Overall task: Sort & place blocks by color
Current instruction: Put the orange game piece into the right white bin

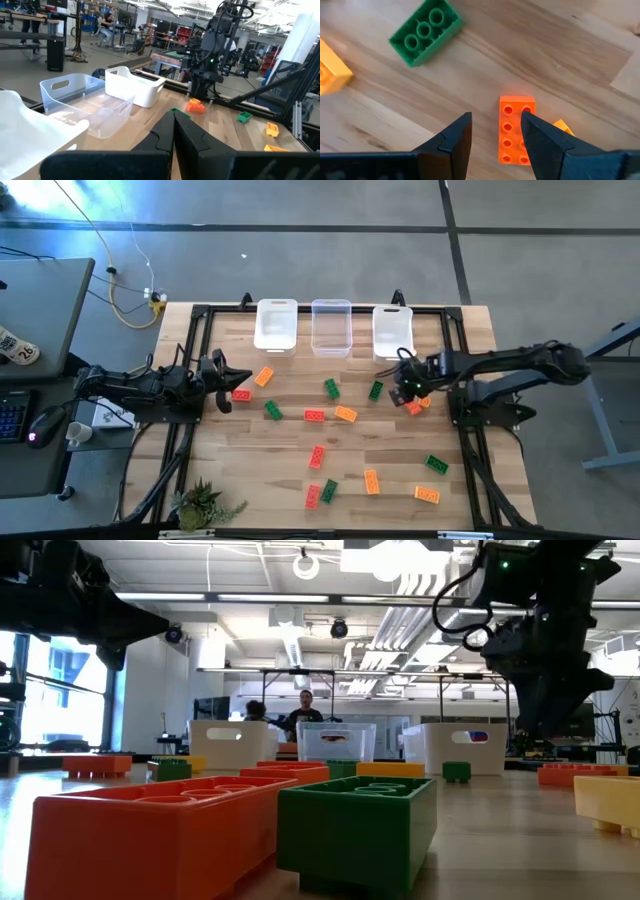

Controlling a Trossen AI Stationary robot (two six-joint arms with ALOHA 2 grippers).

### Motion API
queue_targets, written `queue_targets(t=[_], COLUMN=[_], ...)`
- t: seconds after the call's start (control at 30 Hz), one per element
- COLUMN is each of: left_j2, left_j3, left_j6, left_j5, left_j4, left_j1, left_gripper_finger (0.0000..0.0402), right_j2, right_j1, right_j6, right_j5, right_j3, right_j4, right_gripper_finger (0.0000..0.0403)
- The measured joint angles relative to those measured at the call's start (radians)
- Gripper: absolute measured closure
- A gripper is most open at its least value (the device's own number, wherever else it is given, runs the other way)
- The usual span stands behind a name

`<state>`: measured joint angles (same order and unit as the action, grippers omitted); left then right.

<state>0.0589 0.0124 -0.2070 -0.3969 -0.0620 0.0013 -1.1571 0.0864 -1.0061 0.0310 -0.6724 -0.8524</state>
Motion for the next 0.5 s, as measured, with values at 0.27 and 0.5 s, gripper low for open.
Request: queue_targets(t=[0.27,0.5], left_j2=[0.0,0.0], left_j3=[0.0,0.0], left_j6=[0.0,0.0], left_j5=[0.0,0.0], left_j4=[0.0,0.0], left_j1=[0.0,0.0], left_gripper_finger=[0.0401,0.0401], right_j2=[-0.065,-0.126], right_j1=[0.001,0.001], right_j6=[0.02,0.02], right_j5=[-0.006,0.035], right_j3=[0.0,0.0], right_j4=[-0.005,-0.004], right_gripper_finger=[0.0231,0.0206])
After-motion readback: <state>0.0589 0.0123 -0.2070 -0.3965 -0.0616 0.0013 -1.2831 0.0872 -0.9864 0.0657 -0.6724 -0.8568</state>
